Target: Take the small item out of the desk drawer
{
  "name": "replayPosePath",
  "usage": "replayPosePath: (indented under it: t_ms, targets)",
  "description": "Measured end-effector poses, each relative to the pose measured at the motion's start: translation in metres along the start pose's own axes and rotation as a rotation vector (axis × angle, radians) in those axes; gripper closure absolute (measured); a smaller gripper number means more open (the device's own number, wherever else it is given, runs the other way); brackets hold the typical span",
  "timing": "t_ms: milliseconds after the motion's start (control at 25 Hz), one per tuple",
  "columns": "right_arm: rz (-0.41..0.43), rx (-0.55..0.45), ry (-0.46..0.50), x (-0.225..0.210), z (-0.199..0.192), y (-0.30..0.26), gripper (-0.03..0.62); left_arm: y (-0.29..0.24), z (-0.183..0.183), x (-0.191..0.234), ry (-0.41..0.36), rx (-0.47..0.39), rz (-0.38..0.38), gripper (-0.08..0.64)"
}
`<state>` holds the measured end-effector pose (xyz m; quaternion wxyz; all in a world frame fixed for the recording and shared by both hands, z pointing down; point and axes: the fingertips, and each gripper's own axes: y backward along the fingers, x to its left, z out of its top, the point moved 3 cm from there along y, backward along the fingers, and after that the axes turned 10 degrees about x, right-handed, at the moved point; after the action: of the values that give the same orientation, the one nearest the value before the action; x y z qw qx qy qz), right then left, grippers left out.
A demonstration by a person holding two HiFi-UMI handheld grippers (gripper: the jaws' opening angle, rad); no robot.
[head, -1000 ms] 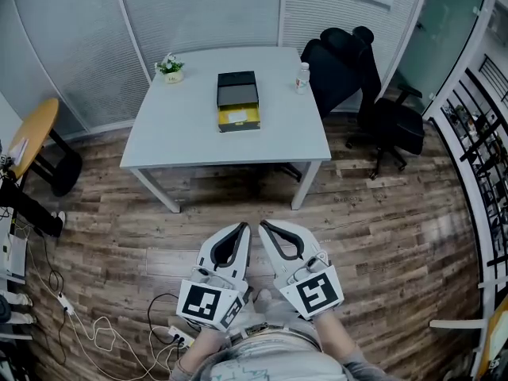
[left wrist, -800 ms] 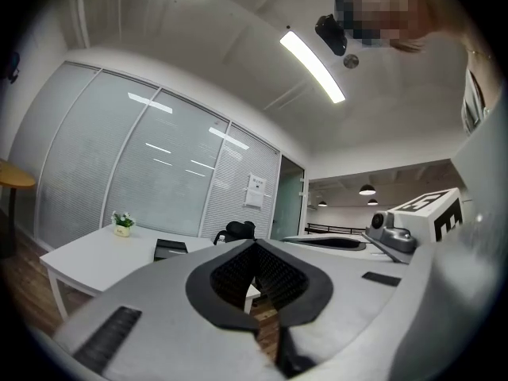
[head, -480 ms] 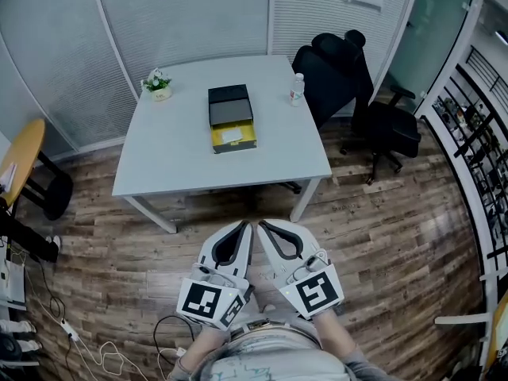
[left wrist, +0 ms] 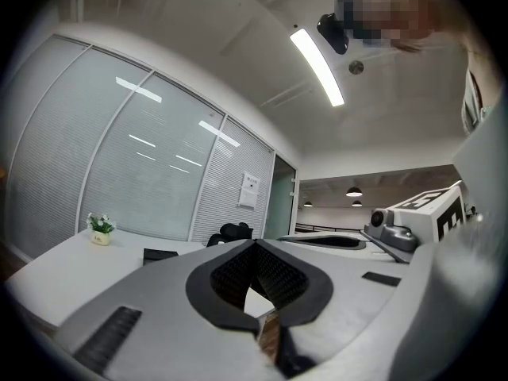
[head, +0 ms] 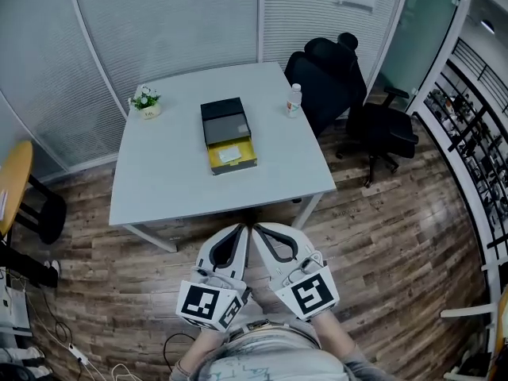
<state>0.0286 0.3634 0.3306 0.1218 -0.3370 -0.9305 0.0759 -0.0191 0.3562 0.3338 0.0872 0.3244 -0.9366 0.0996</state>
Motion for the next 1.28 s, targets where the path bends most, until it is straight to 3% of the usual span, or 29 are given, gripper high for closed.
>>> replayPosePath:
  t_ms: [880, 1280]
  targets:
    - [-0.008, 0.039, -0.021, 0.016, 0.004, -0.080, 0.589, 0.002, -0.003, 0.090, 0.007, 0.037, 0.001, 0.563]
    - [0.022, 0.051, -0.008, -0.013, 0.004, -0.124, 0.589, -0.034, 0.006, 0.125, 0.018, 0.026, 0.037, 0.563]
